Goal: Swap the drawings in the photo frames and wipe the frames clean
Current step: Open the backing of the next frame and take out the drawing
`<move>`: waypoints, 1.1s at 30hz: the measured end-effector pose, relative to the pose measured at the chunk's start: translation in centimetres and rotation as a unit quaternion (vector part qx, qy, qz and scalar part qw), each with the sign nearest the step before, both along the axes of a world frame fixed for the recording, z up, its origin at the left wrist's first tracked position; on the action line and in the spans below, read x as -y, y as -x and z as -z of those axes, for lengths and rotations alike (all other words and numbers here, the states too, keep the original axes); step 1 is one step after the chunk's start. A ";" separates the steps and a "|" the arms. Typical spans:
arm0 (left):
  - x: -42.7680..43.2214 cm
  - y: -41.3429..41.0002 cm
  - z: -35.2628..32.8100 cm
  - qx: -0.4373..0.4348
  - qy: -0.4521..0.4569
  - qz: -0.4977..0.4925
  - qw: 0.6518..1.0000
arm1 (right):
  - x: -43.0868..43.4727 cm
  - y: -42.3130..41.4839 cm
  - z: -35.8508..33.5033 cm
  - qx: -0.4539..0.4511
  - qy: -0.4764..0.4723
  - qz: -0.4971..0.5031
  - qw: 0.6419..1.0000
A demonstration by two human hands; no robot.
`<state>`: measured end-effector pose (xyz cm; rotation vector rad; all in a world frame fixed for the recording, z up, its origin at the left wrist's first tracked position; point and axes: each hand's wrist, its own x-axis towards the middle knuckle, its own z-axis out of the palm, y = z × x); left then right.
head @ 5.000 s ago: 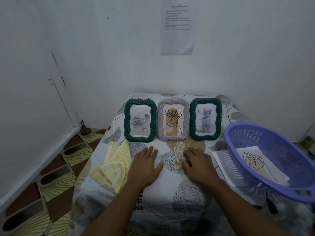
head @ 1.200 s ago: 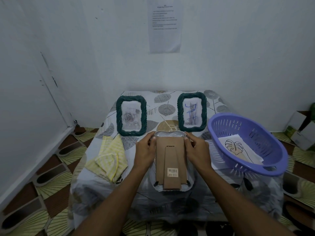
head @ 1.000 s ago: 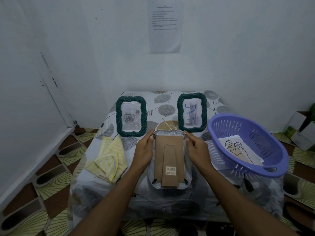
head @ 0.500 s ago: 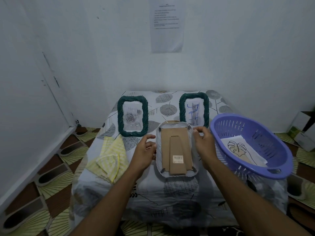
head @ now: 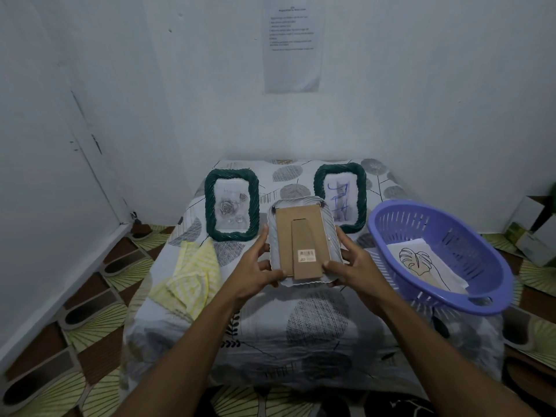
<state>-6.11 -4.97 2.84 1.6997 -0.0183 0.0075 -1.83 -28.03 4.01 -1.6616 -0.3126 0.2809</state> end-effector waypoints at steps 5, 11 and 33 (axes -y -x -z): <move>0.2 0.6 0.0 0.001 0.019 -0.009 1.000 | 0.0 0.0 0.1 -0.014 0.010 -0.015 1.000; 0.0 0.5 0.2 -0.002 0.025 -0.012 1.000 | 0.1 0.1 0.6 -0.044 -0.031 -0.009 0.998; 2.0 -1.3 2.5 0.031 -0.219 -0.073 0.972 | 1.3 -0.9 2.9 0.112 0.299 0.136 0.938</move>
